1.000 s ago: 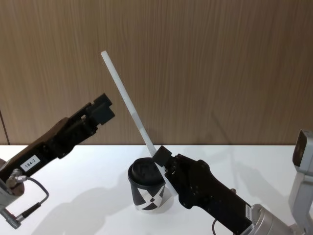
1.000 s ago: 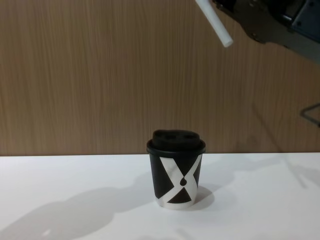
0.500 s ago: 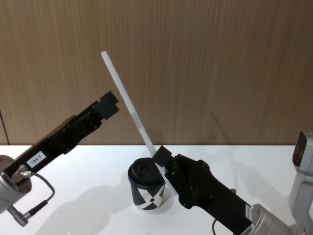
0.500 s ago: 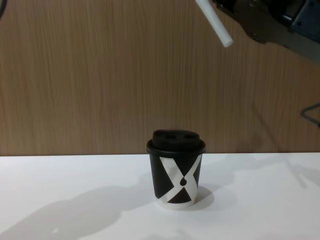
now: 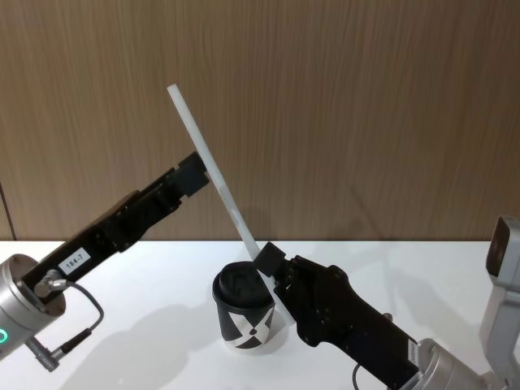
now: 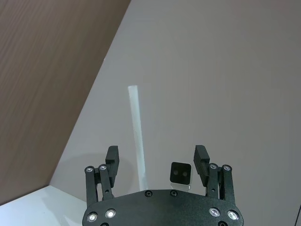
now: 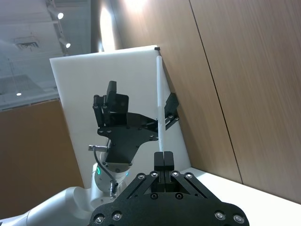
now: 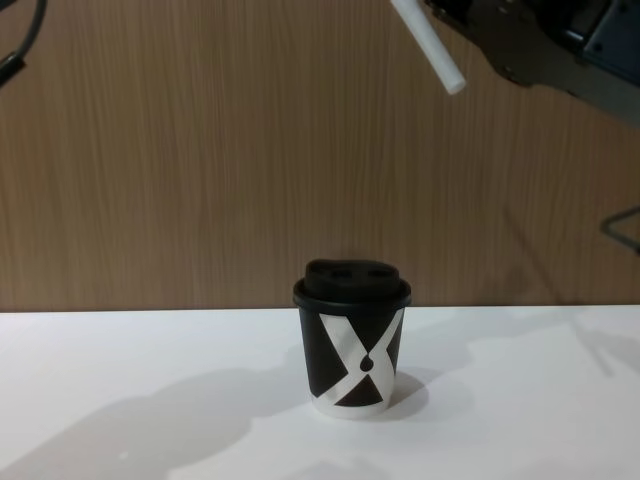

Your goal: Pick up the straw with one hand, pass it to the other hand, and insert it into the cup.

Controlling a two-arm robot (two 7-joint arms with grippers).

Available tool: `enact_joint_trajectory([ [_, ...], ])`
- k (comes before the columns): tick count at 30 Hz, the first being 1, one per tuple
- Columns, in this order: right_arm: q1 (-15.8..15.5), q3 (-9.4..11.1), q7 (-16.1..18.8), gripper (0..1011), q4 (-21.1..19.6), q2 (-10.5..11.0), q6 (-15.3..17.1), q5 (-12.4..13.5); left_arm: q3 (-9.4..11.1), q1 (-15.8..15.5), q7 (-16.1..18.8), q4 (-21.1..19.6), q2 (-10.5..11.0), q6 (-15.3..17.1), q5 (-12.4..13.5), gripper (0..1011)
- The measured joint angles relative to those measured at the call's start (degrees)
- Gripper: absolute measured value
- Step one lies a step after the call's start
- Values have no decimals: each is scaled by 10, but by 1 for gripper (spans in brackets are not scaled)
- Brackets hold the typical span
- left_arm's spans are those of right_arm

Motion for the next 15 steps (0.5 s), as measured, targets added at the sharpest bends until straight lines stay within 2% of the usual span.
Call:
enact_joint_trajectory([
  [15,0,0,0,6,0,0,0,0,15,-24,5,27,-7,0,-6,1000],
])
